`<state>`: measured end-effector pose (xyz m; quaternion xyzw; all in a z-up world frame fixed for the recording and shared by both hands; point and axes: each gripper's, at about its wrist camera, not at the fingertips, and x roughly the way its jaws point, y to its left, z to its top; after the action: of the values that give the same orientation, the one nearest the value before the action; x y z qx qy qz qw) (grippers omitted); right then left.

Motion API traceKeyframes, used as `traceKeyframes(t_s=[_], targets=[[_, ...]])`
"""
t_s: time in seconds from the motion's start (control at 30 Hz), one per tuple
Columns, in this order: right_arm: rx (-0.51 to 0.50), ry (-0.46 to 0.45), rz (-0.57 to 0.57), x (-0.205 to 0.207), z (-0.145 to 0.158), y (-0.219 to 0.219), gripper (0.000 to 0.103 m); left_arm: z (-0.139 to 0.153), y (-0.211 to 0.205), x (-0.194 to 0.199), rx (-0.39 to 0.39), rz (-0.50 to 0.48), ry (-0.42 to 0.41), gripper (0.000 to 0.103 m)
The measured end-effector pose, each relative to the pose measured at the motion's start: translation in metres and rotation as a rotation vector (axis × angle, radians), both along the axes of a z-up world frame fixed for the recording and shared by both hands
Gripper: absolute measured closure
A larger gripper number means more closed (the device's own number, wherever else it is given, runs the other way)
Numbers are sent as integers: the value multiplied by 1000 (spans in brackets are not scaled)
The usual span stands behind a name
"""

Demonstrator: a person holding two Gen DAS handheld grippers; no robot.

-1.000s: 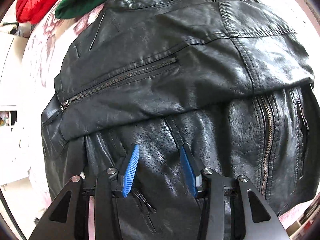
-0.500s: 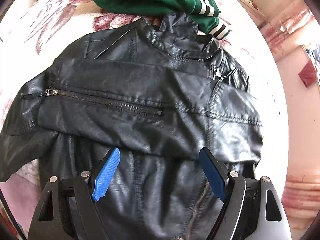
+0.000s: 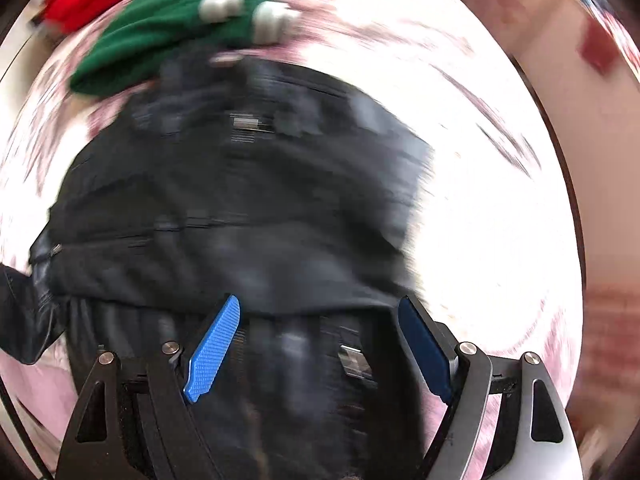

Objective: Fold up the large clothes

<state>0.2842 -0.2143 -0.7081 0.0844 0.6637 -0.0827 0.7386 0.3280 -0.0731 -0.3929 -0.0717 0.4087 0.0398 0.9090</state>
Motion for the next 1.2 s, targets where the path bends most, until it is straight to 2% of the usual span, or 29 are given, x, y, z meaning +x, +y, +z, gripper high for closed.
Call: traceKeyframes(t_s=[0.13,0.3,0.4,0.53,0.67,0.7,0.73,0.77,0.8,0.9,1.0,1.07,1.2], targets=[[26,47,-143,-28,-12,-73,20,-38,-100,29,-6,-201,108,100],[49,86,-255,-57,-27,-140,20,-87,-171,42,36,-324,212,100],[51,103,-274,-68,-35,-166,19,-115,-186,44,66,-343,277,100],[63,128,-296,-79,-46,-192,19,-140,-191,44,68,-310,389,98],[91,139,-325,-85,-53,-214,19,-144,-190,37,60,-312,408,94],[108,138,-334,-84,-54,-220,19,-142,-189,34,55,-319,407,85],[122,136,-341,-83,-54,-224,19,-139,-187,32,28,-332,416,56],[140,131,-349,-80,-53,-230,19,-141,-185,34,10,-341,423,33],[160,122,-359,-75,-51,-236,19,-136,-181,31,-19,-352,428,3],[231,77,-374,-55,-43,-250,20,-128,-166,22,-61,-359,443,2],[345,35,-385,-26,-37,-258,19,-121,-132,7,-55,-324,463,2],[448,15,-378,-7,-36,-247,19,-119,-106,-1,-13,-280,468,2],[566,-1,-310,31,-36,-209,19,-127,-26,-5,141,-128,484,2]])
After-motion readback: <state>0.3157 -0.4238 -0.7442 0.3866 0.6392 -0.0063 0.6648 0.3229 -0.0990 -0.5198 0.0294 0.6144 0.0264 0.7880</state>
